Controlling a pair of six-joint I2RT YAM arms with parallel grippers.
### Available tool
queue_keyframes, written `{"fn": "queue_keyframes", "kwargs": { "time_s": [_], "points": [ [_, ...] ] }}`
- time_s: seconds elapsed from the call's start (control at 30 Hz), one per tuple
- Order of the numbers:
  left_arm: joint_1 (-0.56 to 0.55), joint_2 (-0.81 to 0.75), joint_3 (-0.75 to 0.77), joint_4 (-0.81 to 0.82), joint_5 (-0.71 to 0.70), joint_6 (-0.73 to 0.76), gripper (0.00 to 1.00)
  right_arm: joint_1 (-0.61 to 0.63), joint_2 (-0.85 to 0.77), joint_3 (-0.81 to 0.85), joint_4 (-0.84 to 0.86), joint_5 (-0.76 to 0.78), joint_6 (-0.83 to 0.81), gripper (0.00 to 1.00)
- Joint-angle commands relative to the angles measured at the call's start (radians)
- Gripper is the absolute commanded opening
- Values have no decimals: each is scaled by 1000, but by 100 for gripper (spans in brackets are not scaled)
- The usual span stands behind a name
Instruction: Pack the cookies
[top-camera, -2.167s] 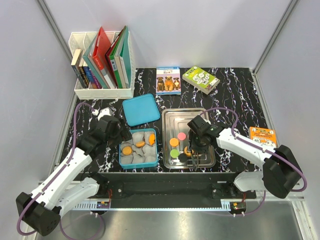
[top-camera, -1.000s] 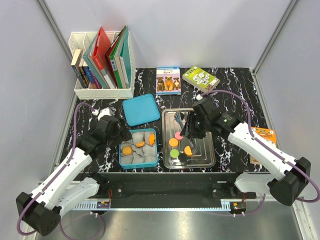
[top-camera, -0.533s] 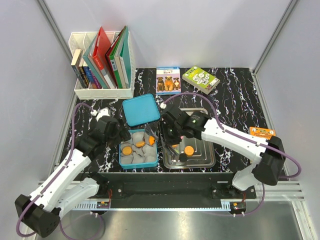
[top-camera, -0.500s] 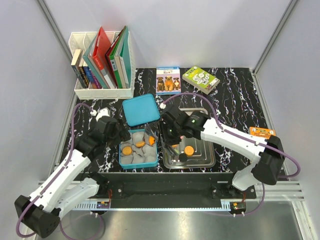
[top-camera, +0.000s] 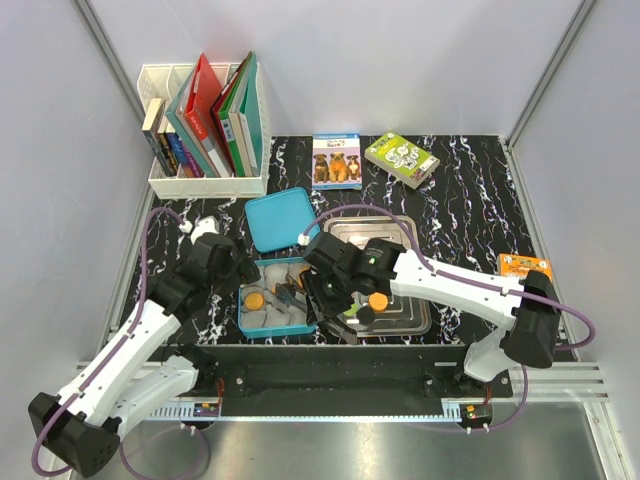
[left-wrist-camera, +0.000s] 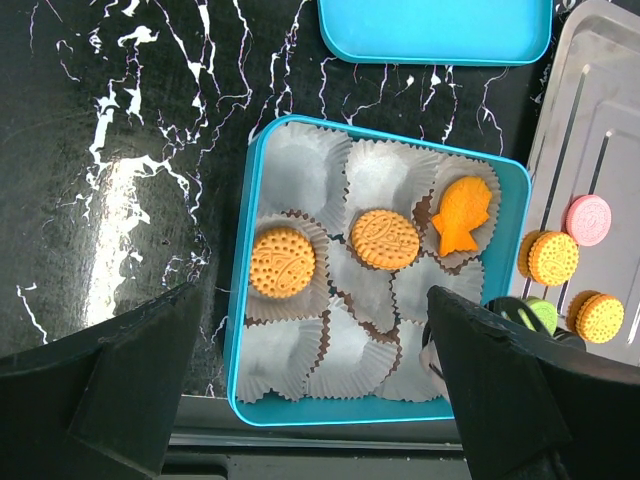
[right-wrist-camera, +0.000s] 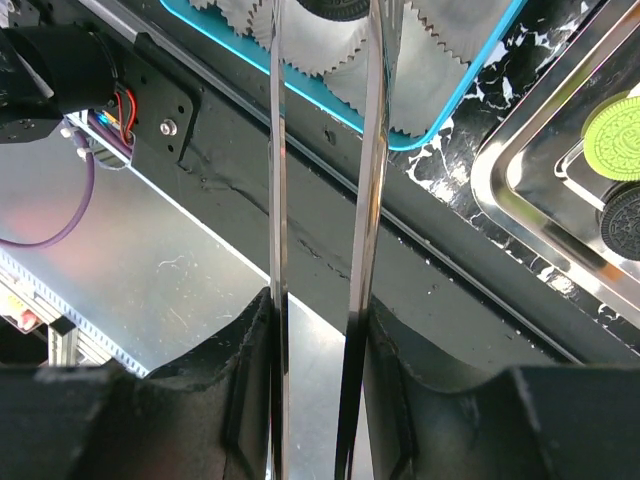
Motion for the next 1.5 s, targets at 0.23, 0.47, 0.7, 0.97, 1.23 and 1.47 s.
{"fn": "queue_keyframes", "kwargs": {
  "time_s": [0.23, 0.47, 0.7, 0.97, 1.23, 1.47],
  "points": [
    [4, -7, 20, 18, -18, 2, 99, 8, -58, -84, -20, 6, 27, 0],
    [3, 1, 20, 20, -10, 2, 99, 8, -59, -112, 11, -6, 37, 22],
    [3, -4, 20, 20, -13, 2, 99, 11, -39, -81, 28, -14, 28, 25],
    [4, -10, 17, 20, -16, 6, 99, 9, -30, -51, 26, 9, 31, 55],
    [3, -10, 17, 18, -13, 3, 99, 9, -50, -41, 18, 43, 39, 57],
    [3, -1, 29, 21, -10, 6, 99, 5, -145, -9, -44, 199, 54, 56]
  ]
}}
